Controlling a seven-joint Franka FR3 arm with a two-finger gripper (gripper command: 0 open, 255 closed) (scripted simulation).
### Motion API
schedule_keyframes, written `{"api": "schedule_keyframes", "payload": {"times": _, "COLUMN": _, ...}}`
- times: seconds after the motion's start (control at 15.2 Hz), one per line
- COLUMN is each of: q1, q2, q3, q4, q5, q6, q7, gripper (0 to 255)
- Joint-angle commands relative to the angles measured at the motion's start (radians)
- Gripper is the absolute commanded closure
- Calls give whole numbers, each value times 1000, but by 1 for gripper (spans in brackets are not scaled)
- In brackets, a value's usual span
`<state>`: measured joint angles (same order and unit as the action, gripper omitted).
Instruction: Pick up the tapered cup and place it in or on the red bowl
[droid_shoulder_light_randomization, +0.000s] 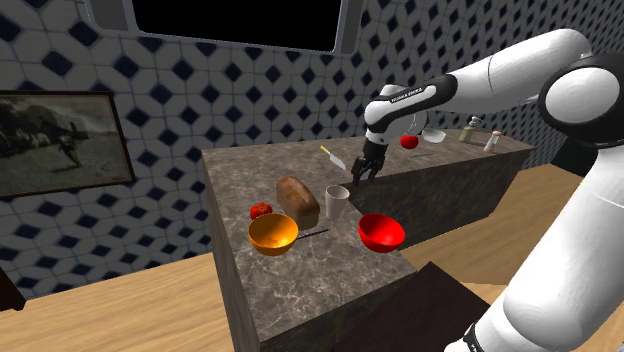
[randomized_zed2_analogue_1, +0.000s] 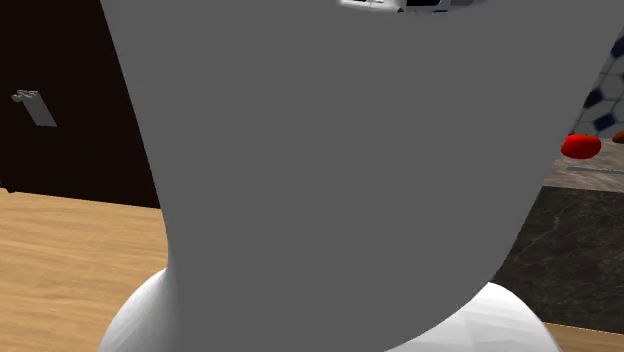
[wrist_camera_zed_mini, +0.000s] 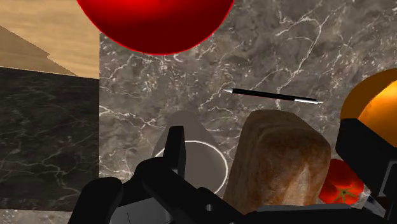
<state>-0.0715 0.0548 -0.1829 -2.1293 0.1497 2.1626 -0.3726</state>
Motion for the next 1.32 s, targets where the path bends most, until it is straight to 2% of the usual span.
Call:
{"api": "schedule_keyframes", "payload": {"times": 0.0, "q1": -10, "q2": 76, "q3": -6, "q4": 48, "q5": 21, "q6": 24, "q7": -34, "gripper": 0}}
{"api": "schedule_keyframes", "payload": {"times": 0.46, "q1": -62, "q2": 354, "q3": -3, "q4": 299, "q5": 87, "q6": 35, "q7": -121, "gripper": 0}}
{"api": "schedule_keyframes", "payload": {"times": 0.86, "q1": -118, "q2": 605, "q3": 14, "q4": 583, "q5": 120, "q6": -6, "q7": -160, "gripper": 0}}
{"api": "schedule_keyframes", "payload": {"times": 1.25, "q1": -119, "q2": 646, "q3": 22, "q4": 580, "q5": 129, "q6": 39, "q7": -166, "gripper": 0}}
